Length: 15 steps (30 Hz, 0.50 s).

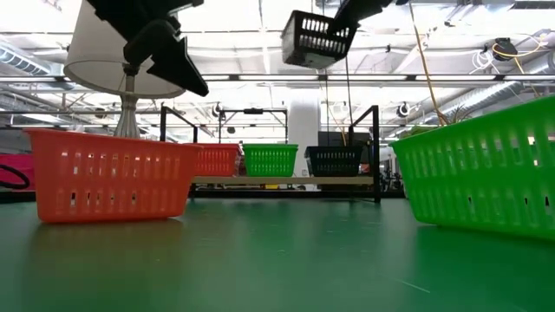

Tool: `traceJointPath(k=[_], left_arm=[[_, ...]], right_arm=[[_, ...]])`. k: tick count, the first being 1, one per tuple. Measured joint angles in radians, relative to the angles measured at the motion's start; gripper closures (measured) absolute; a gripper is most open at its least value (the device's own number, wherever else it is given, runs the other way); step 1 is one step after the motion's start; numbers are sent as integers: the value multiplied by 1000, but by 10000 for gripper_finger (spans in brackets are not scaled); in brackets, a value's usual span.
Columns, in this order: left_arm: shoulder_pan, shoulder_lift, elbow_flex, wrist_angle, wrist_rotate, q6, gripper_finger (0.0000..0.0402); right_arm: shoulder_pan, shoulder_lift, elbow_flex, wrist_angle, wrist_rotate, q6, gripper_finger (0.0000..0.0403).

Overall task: Stack baskets on shelf by color
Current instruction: Stack the black bin on the black bin on the shelf

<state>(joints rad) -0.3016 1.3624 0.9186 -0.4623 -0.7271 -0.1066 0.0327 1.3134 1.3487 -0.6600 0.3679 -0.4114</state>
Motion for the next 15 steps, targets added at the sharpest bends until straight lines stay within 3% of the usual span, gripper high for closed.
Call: traceJointPath(k=[8, 15], left_arm=[[0, 0, -74, 162, 33, 47, 249], [0, 0, -85, 196, 38, 73, 249]], right_arm=[[-136, -23, 0, -35, -8, -51, 392], [-257, -23, 0, -40, -111, -79, 391]])
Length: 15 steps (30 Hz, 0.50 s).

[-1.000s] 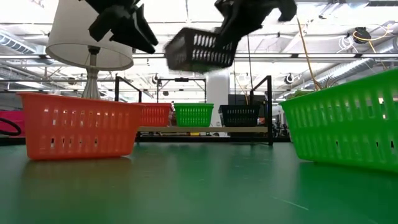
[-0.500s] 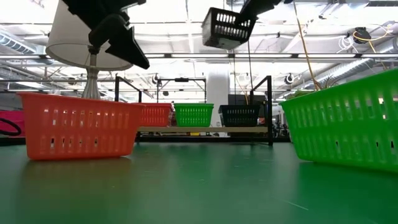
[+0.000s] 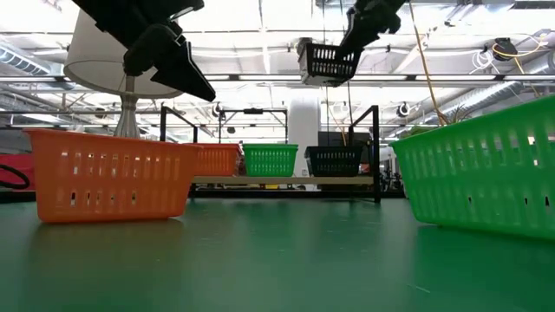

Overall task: Stack baskets on shelf by color
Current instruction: Stack the black bin on the black bin on the shelf

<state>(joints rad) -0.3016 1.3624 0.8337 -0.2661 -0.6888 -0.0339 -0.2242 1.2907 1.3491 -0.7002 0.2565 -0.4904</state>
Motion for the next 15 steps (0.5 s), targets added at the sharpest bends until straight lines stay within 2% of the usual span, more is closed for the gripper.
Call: traceJointPath(k=[3, 7, 15], left_arm=[[0, 0, 0, 0, 0, -1, 249], [0, 0, 0, 3, 0, 0, 249], [0, 0, 0, 3, 16, 0, 249]], right_arm=[[-33, 13, 0, 0, -11, 2, 390], [-71, 33, -18, 31, -79, -5, 390], [-137, 67, -101, 83, -106, -29, 390]])
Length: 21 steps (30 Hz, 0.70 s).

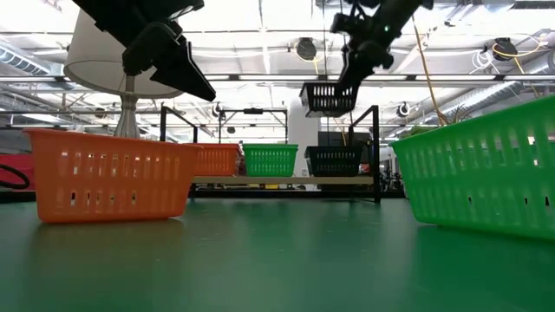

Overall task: Stack baskets on shelf by color
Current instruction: Stack the black bin on the black bin on the shelf

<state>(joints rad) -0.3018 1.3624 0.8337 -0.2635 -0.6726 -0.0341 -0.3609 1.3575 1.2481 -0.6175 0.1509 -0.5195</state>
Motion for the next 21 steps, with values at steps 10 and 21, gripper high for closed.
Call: traceJointPath(k=[10, 21], left_arm=[[0, 0, 0, 1, 1, 6, 249], [0, 0, 0, 4, 28, 11, 249]], right_arm=[[-72, 0, -125, 140, -105, -21, 390], [-134, -1, -209, 238, -158, -36, 390]])
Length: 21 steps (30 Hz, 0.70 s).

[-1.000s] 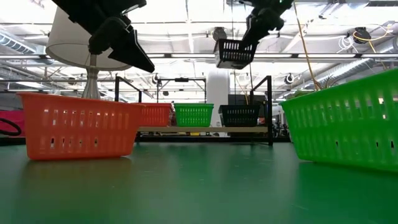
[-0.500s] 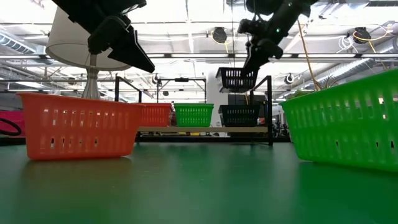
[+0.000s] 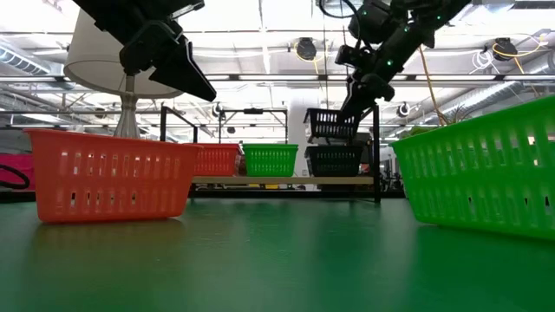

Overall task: Stack baskets on shelf by color
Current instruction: Stack the black bin on the black bin on the shelf

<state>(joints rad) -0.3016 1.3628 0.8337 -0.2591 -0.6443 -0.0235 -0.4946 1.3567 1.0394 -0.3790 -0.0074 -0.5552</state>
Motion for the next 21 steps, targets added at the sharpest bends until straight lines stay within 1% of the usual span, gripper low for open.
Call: traceJointPath(k=[4, 7, 21], left_arm=[[0, 0, 0, 1, 1, 1, 249], [0, 0, 0, 1, 1, 3, 249], [0, 0, 0, 2, 17, 10, 250]], right_arm=[[-7, -1, -29, 39, -6, -6, 390], [-8, 1, -40, 35, -24, -8, 390], [-8, 1, -40, 34, -23, -7, 390]])
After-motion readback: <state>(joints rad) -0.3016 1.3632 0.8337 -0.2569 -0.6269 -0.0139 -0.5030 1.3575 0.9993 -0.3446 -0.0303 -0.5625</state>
